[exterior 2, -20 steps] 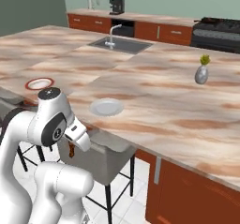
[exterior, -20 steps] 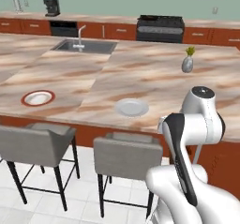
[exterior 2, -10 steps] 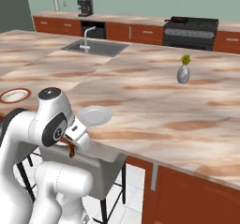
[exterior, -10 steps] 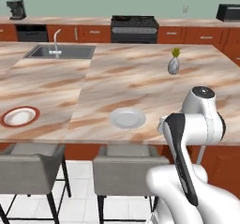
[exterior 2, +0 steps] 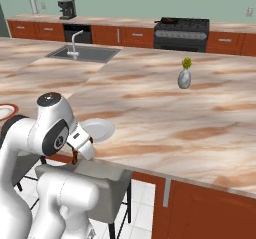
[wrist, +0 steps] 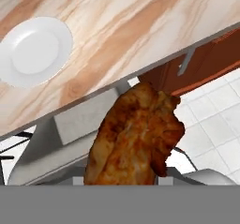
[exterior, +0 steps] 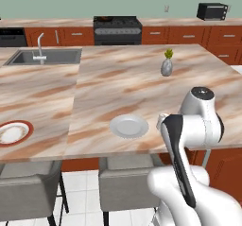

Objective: Take the chicken drumsticks from the pan and place one on each plate on the dining counter.

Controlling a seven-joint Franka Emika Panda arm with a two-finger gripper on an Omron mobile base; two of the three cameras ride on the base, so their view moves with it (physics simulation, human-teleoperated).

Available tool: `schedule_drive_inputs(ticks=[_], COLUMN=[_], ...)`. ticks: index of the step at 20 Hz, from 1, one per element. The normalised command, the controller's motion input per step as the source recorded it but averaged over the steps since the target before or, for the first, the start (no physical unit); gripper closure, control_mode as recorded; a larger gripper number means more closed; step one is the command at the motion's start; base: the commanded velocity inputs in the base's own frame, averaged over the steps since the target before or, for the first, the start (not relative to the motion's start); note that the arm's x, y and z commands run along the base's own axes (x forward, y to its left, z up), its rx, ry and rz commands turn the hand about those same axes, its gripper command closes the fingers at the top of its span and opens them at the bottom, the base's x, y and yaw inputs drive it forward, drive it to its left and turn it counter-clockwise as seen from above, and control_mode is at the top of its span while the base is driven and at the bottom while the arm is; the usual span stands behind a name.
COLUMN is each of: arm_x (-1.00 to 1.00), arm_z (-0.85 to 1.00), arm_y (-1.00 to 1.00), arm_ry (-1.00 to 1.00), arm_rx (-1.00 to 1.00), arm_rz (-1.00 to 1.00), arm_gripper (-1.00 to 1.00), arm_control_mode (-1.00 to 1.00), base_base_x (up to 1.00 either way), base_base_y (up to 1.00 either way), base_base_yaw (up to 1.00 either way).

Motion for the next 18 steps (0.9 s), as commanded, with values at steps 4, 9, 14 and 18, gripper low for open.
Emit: schedule_drive_inputs(ticks=[4, 9, 14, 18], arm_x=[0.49, 0.66, 0.70, 0.64], arm_z=[0.06, 0.30, 0.26, 0.01], arm_y=[0.42, 0.27, 0.05, 0.00], arm_ry=[-0.26, -0.08, 0.13, 0.00], arm_rx=[0.02, 0.04, 0.04, 0.09], arm_rz=[-0.21, -0.14, -0.04, 0.00], arm_gripper=[1.00, 1.00, 1.00, 1.00], arm_control_mode=[-1.00, -1.00, -1.00, -1.00], base_base_x=[0.00, 0.00, 0.00, 0.00], base_base_y=[0.00, 0.00, 0.00, 0.00], base_base_yaw=[0.00, 0.00, 0.00, 0.00])
